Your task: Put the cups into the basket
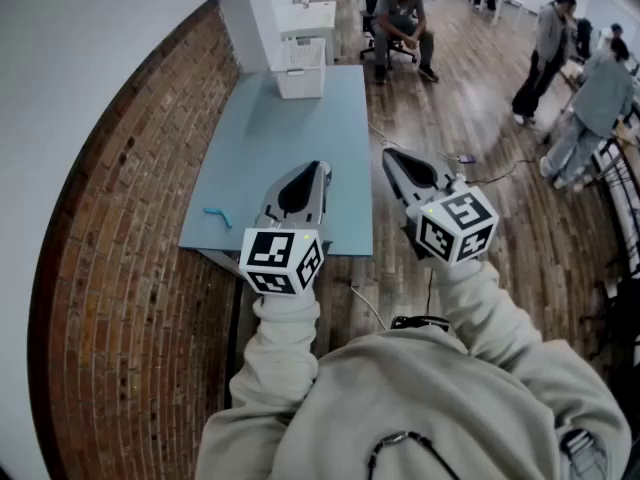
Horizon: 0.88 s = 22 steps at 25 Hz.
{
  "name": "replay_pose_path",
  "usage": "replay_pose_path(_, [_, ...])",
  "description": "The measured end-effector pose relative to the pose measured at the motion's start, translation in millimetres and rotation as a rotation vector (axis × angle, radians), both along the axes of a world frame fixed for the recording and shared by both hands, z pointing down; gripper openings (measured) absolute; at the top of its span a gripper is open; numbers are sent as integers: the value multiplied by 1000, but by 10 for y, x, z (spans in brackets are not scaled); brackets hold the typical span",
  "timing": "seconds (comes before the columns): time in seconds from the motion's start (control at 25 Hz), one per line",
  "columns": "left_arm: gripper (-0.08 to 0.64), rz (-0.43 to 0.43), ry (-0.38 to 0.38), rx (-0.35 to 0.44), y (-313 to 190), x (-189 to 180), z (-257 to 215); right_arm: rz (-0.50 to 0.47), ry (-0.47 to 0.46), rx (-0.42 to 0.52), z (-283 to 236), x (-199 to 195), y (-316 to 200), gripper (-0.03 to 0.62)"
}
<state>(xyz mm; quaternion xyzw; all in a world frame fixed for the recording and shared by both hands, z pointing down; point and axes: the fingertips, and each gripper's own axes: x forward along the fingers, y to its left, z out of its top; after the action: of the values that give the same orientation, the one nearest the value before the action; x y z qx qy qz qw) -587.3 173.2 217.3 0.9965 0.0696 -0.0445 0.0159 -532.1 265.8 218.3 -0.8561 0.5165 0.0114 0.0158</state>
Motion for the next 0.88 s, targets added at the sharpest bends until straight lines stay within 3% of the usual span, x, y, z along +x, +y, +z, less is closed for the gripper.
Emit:
replay_pose_path(0.24, [-5, 34, 0, 23, 62, 62, 96, -13, -1, -17, 75, 30, -77, 8])
replay_pose_path(0.56, [-5, 37, 25, -4, 7, 130, 33, -48, -42, -24, 198, 129, -77, 8])
replay_pose_path(0.68, [-5, 35, 6, -6, -4, 227, 175, -57, -62, -32, 323, 222, -92, 8])
replay_pose_path(0.88, [-5, 28, -66, -83, 11, 443, 668, -73, -124, -55, 708, 459, -37, 8])
